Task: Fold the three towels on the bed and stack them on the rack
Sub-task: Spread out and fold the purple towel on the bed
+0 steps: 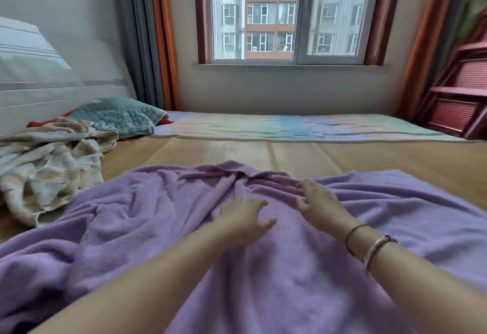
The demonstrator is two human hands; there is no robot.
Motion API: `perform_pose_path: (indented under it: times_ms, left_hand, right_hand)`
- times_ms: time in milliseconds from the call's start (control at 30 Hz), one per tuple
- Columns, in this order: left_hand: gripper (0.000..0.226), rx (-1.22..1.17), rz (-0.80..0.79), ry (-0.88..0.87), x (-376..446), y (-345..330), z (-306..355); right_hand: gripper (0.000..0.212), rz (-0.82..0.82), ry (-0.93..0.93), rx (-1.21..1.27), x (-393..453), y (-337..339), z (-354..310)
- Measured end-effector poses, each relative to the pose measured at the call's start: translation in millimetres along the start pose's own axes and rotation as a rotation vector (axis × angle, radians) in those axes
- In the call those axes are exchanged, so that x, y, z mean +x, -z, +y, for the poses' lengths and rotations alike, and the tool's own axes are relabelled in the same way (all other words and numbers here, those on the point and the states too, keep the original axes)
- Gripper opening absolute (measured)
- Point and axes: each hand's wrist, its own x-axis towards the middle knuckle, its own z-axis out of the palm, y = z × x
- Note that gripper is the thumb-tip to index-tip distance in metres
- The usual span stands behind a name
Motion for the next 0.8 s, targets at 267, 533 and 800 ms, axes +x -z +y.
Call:
perform_pose_path:
  times_ms: [267,533,800]
  left_hand:
    - [0.073,0.231,-0.165,0.04,2.0,-56.5,92.6]
    - [0.077,0.177,-0.173,0.026,39.5,-93.5,201.0]
    - [0.056,0.001,0.061,-0.091,56.2,-105.1,262.8]
  right_hand:
    - [0.069,-0.312,-0.298,-0.134,-74.1,39.4,123.1]
    - [0.069,-0.305,-0.335,-0.171,-83.6,77.4,226.2]
    - [0.038,0.163,-0.121,0.023,-104.2,116.1,269.6]
